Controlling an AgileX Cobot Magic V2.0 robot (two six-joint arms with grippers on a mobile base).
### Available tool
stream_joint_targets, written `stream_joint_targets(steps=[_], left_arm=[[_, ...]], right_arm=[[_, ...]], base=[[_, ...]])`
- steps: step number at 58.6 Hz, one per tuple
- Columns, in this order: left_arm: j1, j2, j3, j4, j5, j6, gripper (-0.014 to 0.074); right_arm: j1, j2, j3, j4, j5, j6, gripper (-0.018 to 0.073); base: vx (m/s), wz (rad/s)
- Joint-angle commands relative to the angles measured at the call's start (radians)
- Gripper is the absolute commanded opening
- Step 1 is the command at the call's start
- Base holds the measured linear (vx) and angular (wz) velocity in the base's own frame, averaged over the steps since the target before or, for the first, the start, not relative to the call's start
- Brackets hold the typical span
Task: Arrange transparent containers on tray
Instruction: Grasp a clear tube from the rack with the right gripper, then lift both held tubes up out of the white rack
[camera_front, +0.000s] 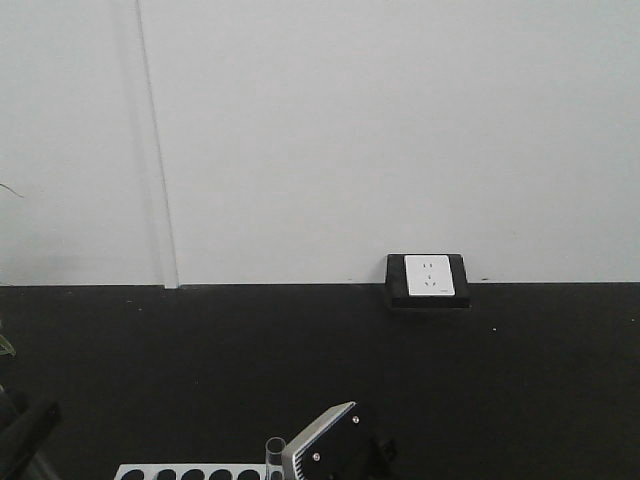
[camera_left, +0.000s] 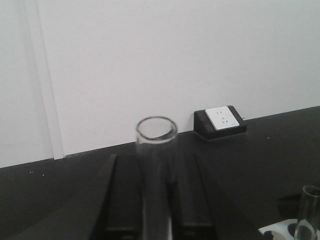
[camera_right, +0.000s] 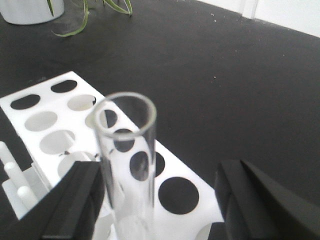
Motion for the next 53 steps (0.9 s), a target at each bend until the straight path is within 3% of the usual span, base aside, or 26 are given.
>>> stream_joint_targets(steps=[1,25,53], left_arm=[[-0.006,-0.012,-0.027,-0.01,-0.09,0.0,0.0083],[-0.006,-0.012,-0.027,-0.01,-0.09,0.0,0.0083],[-0.006,-0.012,-0.027,-0.01,-0.082,0.002,0.0083]], right_arm=[[0.0,-0.039,-0.03,-0.004,-0.097,0.001,0.0467],[0.0,-0.039,-0.03,-0.005,-0.155,0.024,0.0188],[-0.001,-0.119,-0.03,-0.021,-0.1,0.026,0.0001]], base=[[0.0,0.0],[0.0,0.0],[0.0,0.0]])
